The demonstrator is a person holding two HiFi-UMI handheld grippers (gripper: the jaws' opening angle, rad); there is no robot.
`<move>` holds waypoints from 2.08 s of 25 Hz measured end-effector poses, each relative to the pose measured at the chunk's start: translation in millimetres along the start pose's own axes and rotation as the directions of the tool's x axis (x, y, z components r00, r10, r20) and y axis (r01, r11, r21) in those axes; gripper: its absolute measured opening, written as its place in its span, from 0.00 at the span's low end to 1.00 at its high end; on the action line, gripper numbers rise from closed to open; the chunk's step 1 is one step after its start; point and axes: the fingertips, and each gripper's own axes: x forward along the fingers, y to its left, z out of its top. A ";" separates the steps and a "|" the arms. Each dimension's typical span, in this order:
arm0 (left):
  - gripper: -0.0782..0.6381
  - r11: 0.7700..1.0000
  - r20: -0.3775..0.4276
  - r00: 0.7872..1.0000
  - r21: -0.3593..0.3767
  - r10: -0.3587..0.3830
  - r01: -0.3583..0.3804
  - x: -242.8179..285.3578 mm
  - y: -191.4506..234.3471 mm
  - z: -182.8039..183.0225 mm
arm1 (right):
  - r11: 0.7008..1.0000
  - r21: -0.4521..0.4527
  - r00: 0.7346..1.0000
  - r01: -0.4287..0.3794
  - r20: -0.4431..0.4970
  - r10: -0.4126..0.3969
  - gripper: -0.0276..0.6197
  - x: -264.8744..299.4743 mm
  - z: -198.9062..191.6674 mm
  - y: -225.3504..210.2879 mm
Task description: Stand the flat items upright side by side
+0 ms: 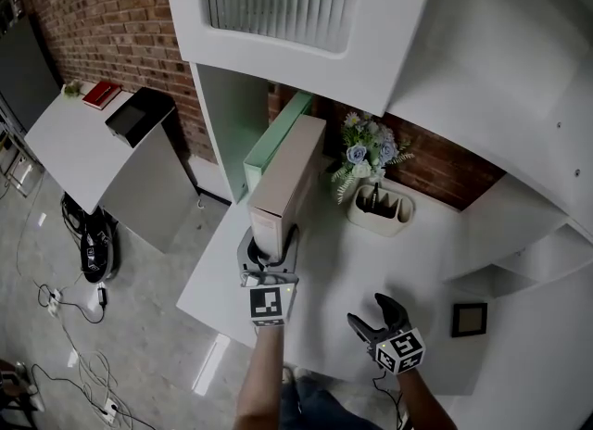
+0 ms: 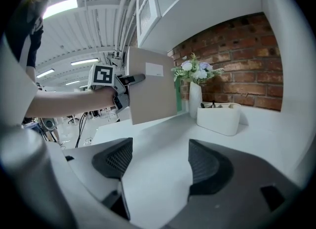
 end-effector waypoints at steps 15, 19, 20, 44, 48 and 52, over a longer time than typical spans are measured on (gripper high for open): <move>0.47 1.000 0.019 1.000 0.021 0.005 -0.006 42.2 -10.7 -15.8 | 1.000 0.009 0.999 0.023 -0.027 -0.022 0.58 -4.4 -9.3 -9.4; 0.47 1.000 0.025 1.000 0.023 0.007 -0.008 49.6 -7.5 -19.9 | 1.000 0.014 0.999 0.025 -0.037 -0.025 0.58 -8.3 -14.6 -9.9; 0.47 1.000 0.028 1.000 0.022 0.008 -0.008 50.9 -6.5 -20.7 | 1.000 0.017 0.999 0.026 -0.041 -0.025 0.58 -9.1 -16.7 -9.7; 0.47 0.999 0.036 0.999 0.049 -0.010 0.008 76.7 1.9 -47.1 | 1.000 0.023 0.996 0.019 -0.088 -0.017 0.58 -9.1 -37.7 -7.8; 0.48 0.999 0.017 1.000 0.040 -0.003 0.003 74.0 4.1 -54.4 | 1.000 0.027 0.996 0.015 -0.087 -0.013 0.58 -8.6 -37.5 -5.9; 0.48 1.000 0.005 1.000 0.031 -0.005 0.005 73.1 3.5 -57.8 | 1.000 0.027 0.996 0.013 -0.086 -0.011 0.58 -7.6 -38.9 -5.5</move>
